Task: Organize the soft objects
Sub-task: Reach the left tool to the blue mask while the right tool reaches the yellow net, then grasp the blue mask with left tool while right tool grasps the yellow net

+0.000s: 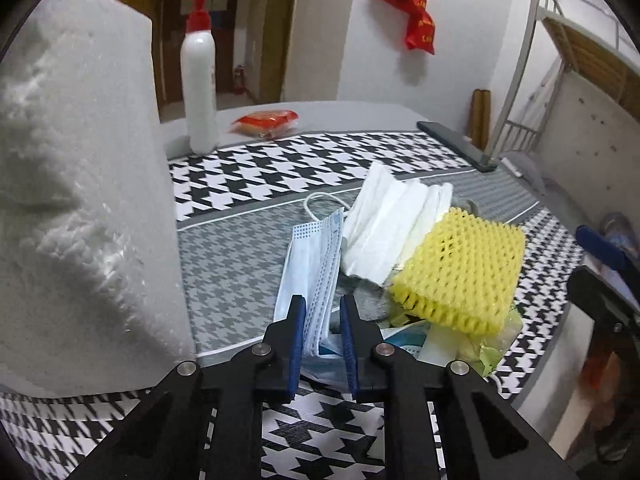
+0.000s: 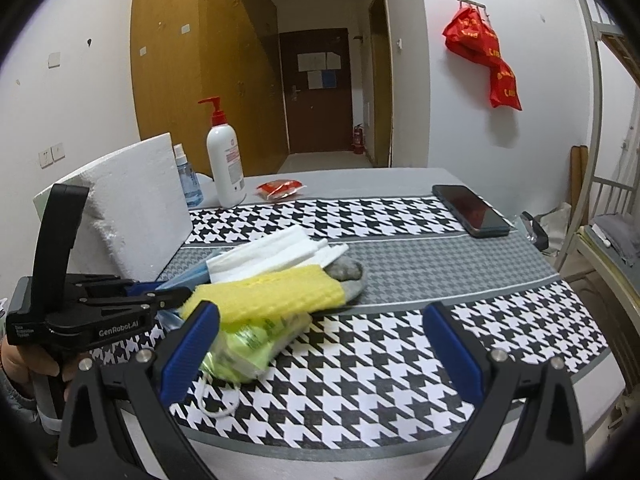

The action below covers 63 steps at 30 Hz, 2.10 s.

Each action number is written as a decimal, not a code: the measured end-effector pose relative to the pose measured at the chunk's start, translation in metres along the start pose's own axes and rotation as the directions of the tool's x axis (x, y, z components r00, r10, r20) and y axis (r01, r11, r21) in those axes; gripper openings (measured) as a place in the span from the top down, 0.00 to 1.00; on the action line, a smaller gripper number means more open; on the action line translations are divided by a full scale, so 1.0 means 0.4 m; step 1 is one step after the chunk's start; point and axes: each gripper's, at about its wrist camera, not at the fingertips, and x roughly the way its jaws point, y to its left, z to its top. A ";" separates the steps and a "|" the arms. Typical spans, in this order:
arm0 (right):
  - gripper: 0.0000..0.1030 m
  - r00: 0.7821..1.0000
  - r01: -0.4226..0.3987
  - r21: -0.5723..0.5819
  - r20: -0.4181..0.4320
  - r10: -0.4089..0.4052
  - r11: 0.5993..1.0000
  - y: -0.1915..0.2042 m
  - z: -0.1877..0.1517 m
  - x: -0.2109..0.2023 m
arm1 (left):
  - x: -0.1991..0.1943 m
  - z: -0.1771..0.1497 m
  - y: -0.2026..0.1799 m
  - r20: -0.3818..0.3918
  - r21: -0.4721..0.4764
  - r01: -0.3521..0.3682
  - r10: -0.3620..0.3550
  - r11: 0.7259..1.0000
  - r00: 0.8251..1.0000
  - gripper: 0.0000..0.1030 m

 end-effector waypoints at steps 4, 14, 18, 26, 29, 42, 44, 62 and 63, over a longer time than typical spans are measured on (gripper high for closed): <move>0.00 0.998 -0.053 0.015 -0.029 0.053 0.999 0.012 0.010 0.030 | -0.011 -0.004 -0.007 0.014 0.009 0.038 -0.038 0.999 0.999 0.82; 0.02 0.989 -0.103 0.095 -0.093 0.112 0.990 0.001 0.012 0.097 | -0.017 -0.002 0.005 0.037 -0.011 0.066 -0.065 0.998 0.997 0.82; 0.24 0.986 -0.105 0.093 -0.123 0.116 0.990 0.005 0.005 0.120 | -0.017 -0.003 0.010 0.040 -0.017 0.075 -0.074 0.997 0.996 0.82; 0.74 0.984 -0.126 0.105 -0.116 0.138 0.986 0.008 0.004 0.116 | -0.017 -0.003 0.016 0.038 -0.022 0.080 -0.079 0.997 0.996 0.82; 0.85 0.989 -0.116 0.093 -0.086 0.124 0.989 0.010 0.015 0.100 | -0.022 -0.004 0.016 0.048 -0.019 0.082 -0.081 0.996 0.996 0.82; 0.86 0.998 -0.058 0.061 0.031 0.056 0.996 0.005 0.046 -0.026 | -0.146 0.004 -0.002 0.210 0.000 0.099 -0.096 0.995 0.973 0.87; 0.86 0.999 -0.042 0.061 0.036 0.040 0.997 0.001 0.045 -0.036 | -0.160 0.005 0.000 0.217 -0.003 0.105 -0.101 0.995 0.971 0.87; 0.86 0.993 -0.020 0.068 0.121 0.012 0.997 0.003 0.036 -0.114 | -0.289 0.001 -0.026 0.360 0.075 0.007 -0.033 0.997 0.933 0.87; 0.86 0.992 -0.027 0.069 0.122 0.018 0.997 0.003 0.036 -0.116 | -0.292 0.000 -0.033 0.363 0.079 0.000 -0.028 0.997 0.931 0.87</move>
